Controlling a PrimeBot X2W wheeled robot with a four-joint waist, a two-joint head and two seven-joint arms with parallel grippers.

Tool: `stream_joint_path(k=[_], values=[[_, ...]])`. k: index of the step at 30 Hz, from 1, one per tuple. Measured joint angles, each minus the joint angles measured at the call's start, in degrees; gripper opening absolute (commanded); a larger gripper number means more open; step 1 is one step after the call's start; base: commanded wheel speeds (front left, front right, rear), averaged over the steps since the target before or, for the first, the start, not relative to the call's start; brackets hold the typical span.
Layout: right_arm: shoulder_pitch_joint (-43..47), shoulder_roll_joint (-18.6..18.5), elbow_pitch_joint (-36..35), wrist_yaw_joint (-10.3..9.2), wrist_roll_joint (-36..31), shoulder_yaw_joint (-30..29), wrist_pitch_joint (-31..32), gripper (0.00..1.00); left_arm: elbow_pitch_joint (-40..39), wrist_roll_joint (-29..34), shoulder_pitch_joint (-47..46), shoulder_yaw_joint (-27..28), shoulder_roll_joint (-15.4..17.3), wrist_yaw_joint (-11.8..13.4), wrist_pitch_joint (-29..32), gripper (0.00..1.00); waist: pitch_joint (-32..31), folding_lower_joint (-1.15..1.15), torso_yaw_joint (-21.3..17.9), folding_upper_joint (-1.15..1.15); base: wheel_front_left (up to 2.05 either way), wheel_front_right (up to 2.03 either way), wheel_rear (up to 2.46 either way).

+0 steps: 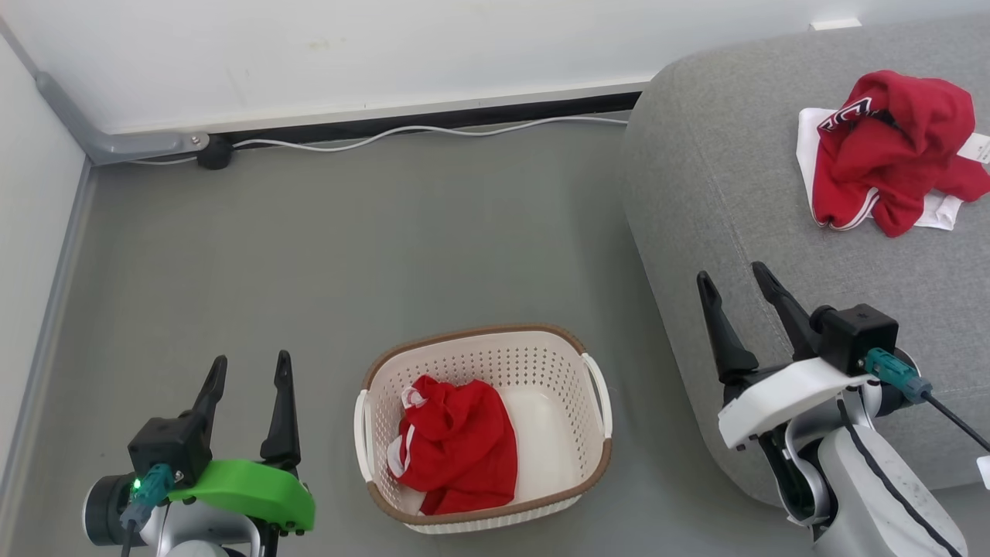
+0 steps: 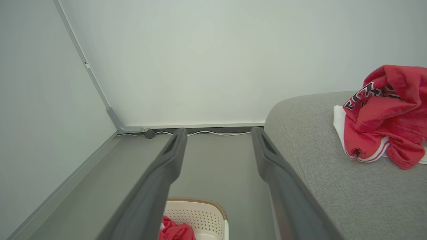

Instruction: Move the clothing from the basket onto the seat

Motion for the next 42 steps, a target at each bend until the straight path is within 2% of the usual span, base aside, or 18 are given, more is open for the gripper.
stream_joint_path(k=[19,26,42], values=[[1.1,-0.4,-4.2,-0.58,0.0,-0.2,1.7,1.00,-0.9,0.9,0.3,0.2,-1.0,0.0,0.6,1.00,1.1,0.00,0.2,0.00,0.00,0.00,0.00],[1.1,-0.7,-7.3,-1.07,0.0,-0.2,2.5,1.00,-0.5,2.2,0.3,-3.0,-1.4,-0.1,2.0,1.00,3.5,0.00,-0.1,0.00,0.00,0.00,0.00],[-4.1,-1.8,-15.2,-1.51,-1.8,0.5,5.0,1.00,8.8,6.6,-7.8,-12.9,-3.6,-4.9,6.8,1.00,14.4,0.00,-2.6,0.00,0.00,0.00,0.00]])
